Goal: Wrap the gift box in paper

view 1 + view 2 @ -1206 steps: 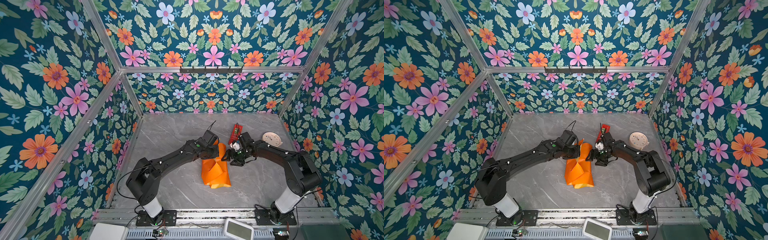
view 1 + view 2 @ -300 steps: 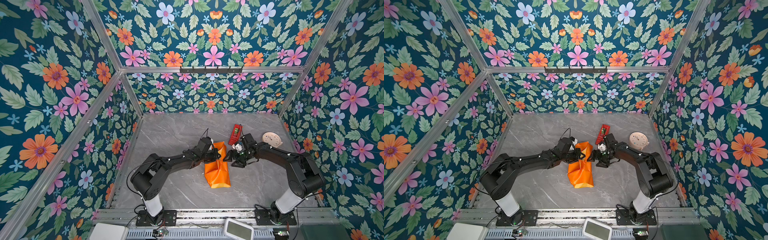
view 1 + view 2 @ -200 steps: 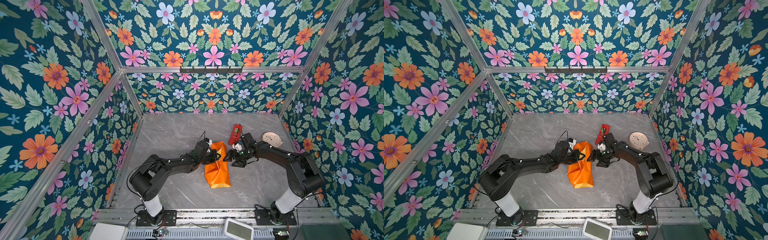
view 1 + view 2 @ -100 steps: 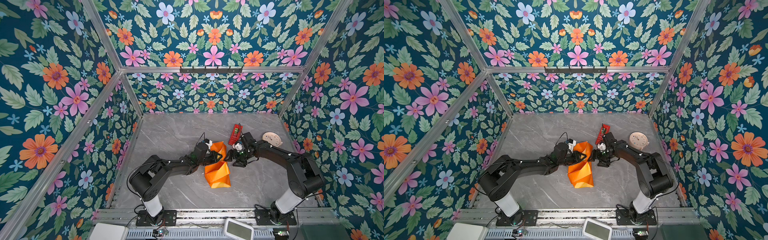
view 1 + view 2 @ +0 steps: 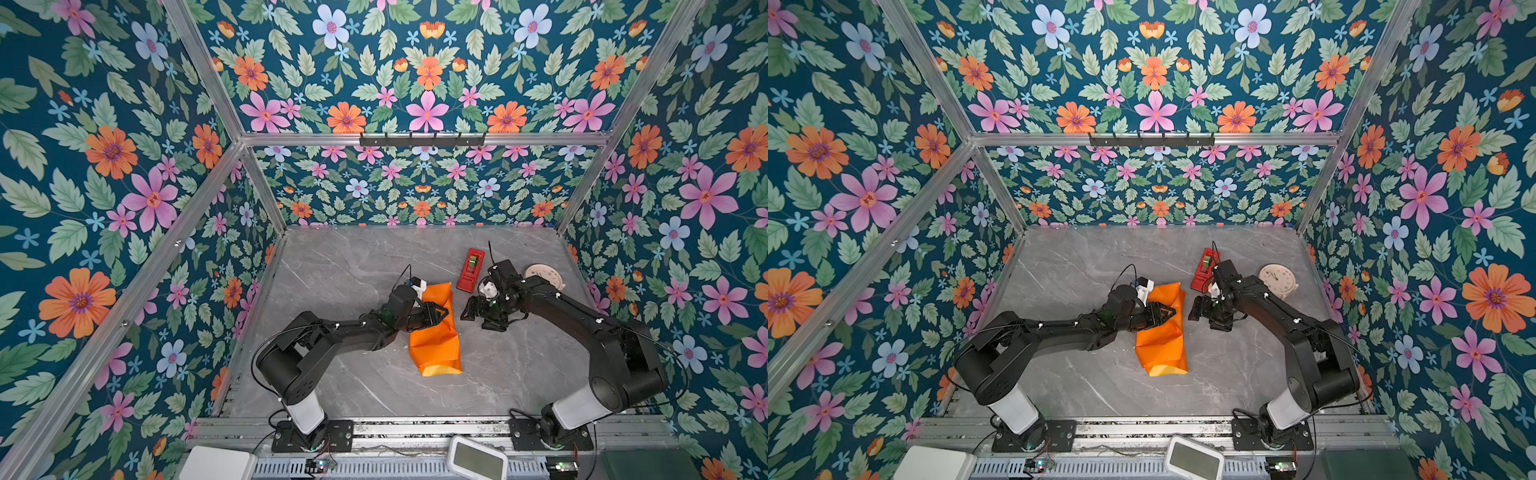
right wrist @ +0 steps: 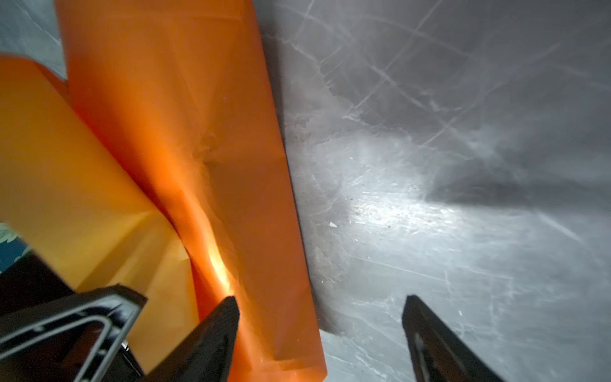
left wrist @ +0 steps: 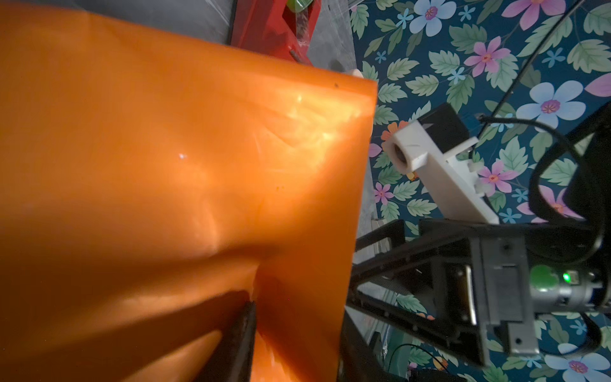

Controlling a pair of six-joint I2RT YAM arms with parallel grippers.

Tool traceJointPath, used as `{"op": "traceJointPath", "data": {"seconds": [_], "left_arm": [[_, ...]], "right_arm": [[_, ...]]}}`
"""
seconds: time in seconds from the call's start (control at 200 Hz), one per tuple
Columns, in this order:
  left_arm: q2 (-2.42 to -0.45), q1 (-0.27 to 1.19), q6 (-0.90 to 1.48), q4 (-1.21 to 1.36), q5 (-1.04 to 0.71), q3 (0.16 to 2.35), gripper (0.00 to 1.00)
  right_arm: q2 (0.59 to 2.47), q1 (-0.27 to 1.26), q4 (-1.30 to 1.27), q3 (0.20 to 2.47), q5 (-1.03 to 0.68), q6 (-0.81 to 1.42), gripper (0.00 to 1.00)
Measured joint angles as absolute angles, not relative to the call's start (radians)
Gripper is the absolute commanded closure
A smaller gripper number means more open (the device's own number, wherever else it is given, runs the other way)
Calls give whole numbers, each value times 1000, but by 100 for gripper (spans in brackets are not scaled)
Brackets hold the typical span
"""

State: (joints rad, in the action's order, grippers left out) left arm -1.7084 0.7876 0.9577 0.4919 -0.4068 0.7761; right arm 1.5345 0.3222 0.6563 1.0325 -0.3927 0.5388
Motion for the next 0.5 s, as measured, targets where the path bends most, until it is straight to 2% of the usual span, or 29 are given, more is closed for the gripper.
{"op": "traceJointPath", "data": {"seconds": [0.27, 0.5], "left_arm": [[-1715, 788, 939, 479, -421, 790, 46], [-1715, 788, 937, 467, -434, 802, 38]], "right_arm": [[1445, 320, 634, 968, -394, 539, 20], [1393, 324, 528, 880, -509, 542, 15]]}}
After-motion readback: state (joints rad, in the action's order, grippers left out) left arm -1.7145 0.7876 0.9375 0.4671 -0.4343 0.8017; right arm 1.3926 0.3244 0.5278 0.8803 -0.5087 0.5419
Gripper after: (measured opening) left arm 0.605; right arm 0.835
